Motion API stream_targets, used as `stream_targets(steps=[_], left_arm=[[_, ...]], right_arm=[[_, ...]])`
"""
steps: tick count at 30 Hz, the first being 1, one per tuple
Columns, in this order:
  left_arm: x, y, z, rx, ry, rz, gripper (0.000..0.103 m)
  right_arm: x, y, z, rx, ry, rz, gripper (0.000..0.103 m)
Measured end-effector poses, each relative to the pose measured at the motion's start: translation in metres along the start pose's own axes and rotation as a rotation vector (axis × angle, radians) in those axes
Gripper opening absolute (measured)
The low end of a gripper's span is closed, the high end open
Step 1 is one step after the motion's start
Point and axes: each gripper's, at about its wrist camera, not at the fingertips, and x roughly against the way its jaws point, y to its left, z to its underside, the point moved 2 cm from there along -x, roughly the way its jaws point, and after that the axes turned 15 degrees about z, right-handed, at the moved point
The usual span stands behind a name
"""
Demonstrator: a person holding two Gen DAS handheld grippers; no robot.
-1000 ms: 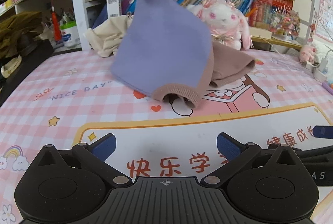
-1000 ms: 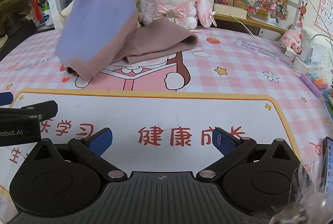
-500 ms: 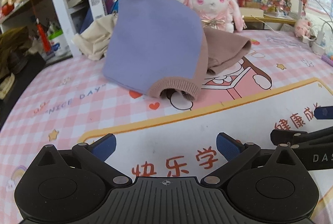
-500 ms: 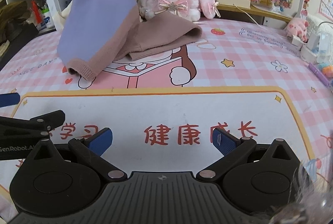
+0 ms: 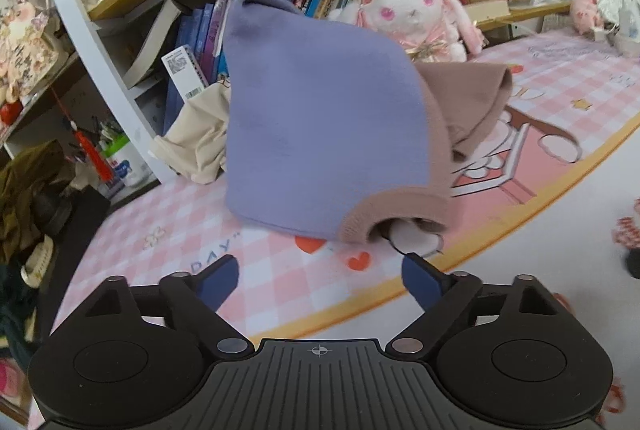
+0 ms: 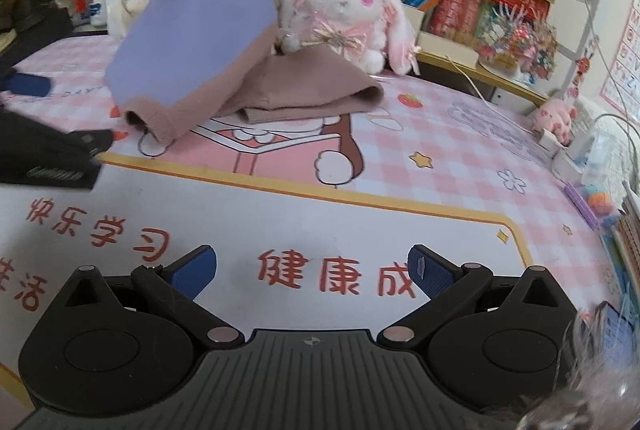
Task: Fold clothes
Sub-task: 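Grasp the sweater hem with the left gripper while the right gripper grasps the hem beside it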
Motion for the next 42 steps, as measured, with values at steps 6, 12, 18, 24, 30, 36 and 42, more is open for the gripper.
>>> stream_targets(steps=[6, 12, 18, 24, 30, 36, 42], left_arm=[[-0.031, -0.009, -0.012, -0.157, -0.004, -0.025, 0.079], [-0.056, -0.008, -0.025, -0.198, 0.010, -0.019, 0.061], [-0.044, -0.008, -0.037, -0.166, -0.037, 0.068, 0.007], [0.020, -0.018, -0.060, -0.070, -0.186, 0.199, 0.004], [0.093, -0.050, -0.079, -0.016, -0.308, 0.338, 0.003], [0.126, -0.060, -0.089, 0.084, -0.328, 0.380, 0.003], [0.132, -0.078, -0.077, 0.098, -0.285, 0.336, 0.003]], right_arm=[[0.004, 0.005, -0.001, 0.015, -0.018, -0.042, 0.103], [0.009, 0.005, 0.002, 0.035, -0.026, -0.060, 0.103], [0.010, -0.001, 0.007, 0.048, -0.013, -0.074, 0.103], [0.007, -0.006, 0.009, 0.056, 0.013, -0.139, 0.103], [0.012, -0.014, 0.003, 0.099, -0.077, -0.192, 0.103], [0.019, -0.028, -0.007, 0.140, -0.201, -0.272, 0.083], [0.007, -0.031, -0.009, 0.192, -0.236, -0.283, 0.037]])
